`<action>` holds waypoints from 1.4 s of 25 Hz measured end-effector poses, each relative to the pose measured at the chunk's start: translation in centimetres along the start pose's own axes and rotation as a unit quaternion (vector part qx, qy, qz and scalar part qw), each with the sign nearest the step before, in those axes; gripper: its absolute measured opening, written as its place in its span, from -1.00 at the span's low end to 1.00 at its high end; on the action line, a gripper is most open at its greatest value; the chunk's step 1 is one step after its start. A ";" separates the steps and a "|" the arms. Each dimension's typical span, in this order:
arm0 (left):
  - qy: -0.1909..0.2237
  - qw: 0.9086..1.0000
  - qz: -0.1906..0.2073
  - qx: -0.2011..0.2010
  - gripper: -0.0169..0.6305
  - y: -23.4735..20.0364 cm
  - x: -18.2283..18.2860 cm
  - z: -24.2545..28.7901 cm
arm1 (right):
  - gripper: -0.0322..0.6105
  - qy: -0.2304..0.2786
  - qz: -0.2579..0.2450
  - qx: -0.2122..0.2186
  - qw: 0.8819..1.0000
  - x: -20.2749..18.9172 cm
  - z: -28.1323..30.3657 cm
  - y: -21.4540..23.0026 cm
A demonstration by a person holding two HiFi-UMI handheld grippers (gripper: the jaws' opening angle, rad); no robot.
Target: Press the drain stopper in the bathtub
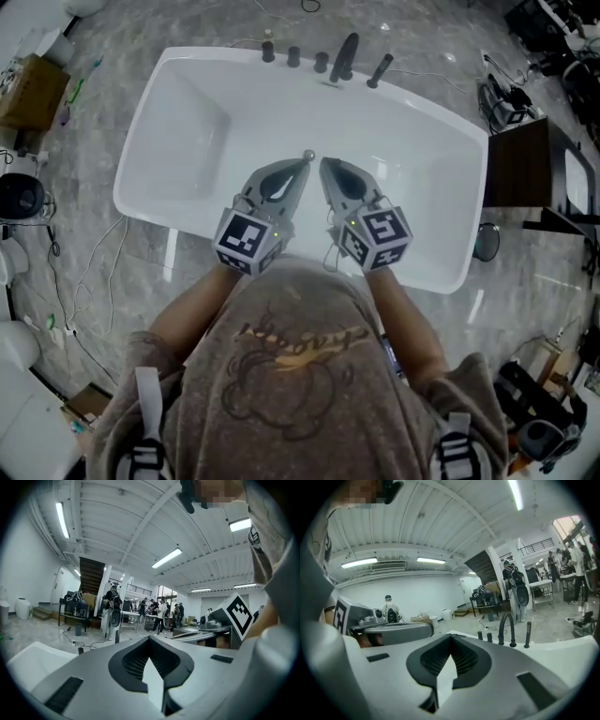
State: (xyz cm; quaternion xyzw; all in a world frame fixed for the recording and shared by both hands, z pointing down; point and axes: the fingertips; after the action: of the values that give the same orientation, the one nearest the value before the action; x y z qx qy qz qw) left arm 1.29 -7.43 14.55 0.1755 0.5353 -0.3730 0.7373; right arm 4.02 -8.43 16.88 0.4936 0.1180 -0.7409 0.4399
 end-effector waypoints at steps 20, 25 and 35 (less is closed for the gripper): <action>0.022 0.997 0.074 -0.032 -0.94 4.2 1.1 -3.2 | -0.90 0.119 -0.068 0.081 0.987 0.3 -7.5 -4.6; 0.027 0.996 0.076 -0.022 -0.94 3.7 0.6 -3.1 | -0.91 0.123 -0.080 0.099 0.984 0.2 -7.2 -4.8; 0.032 0.997 0.061 -0.020 -0.94 3.6 0.4 -3.0 | -0.91 0.117 -0.092 0.122 0.981 0.4 -7.2 -5.3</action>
State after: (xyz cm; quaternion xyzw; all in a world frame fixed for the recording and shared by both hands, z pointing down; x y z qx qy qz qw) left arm 2.06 -3.20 12.60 0.2049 0.5543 -0.3101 0.7447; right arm 4.39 -1.11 11.68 0.6139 0.1221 -0.7243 0.2892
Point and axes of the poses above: the fingertips, and each gripper's own axes: z forward along the fingers, y to its right, x out of its top, and after that the axes turned 13 degrees about -y, right-handed
